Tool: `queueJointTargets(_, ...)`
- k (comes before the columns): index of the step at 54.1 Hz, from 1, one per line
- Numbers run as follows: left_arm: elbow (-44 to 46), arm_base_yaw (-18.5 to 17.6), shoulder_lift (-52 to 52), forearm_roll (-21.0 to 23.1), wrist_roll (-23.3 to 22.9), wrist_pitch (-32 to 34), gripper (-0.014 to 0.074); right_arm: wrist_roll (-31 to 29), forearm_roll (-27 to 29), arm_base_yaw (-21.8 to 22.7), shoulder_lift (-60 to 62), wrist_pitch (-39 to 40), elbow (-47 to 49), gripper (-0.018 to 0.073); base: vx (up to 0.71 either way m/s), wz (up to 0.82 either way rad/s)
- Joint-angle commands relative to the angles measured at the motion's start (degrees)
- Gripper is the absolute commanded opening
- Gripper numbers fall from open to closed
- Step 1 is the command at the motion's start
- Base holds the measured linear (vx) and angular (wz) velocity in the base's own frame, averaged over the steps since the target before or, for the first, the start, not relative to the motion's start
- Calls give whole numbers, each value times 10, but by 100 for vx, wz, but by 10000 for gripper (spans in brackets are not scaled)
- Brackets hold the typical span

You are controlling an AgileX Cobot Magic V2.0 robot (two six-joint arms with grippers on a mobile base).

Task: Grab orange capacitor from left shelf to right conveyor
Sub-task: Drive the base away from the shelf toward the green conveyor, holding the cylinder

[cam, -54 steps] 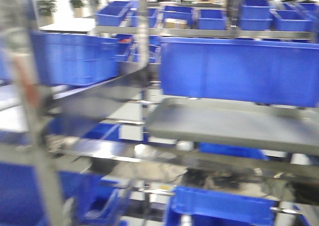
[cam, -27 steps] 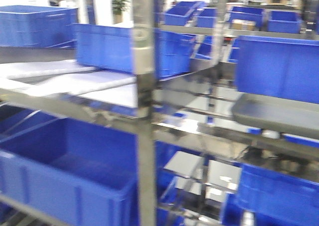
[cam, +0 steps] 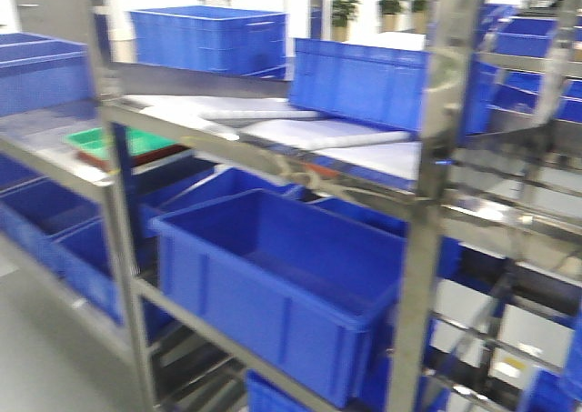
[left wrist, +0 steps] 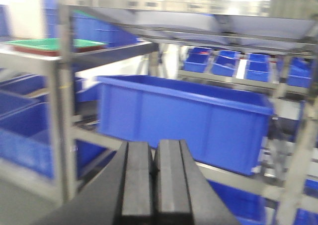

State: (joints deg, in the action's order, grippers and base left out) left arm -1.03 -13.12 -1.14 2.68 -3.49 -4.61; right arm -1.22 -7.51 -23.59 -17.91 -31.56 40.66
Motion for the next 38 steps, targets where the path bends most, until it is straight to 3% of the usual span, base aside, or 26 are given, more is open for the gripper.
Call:
queueJointTargets(1,17,-4,-2,3,-3,46,-6,0,-9,1,-6,48,14,-8,-11,48)
queueJointTargets(38,17,-4,-2,3,-3,46,-6,0,-9,1,-6,48,14,-8,-5,42)
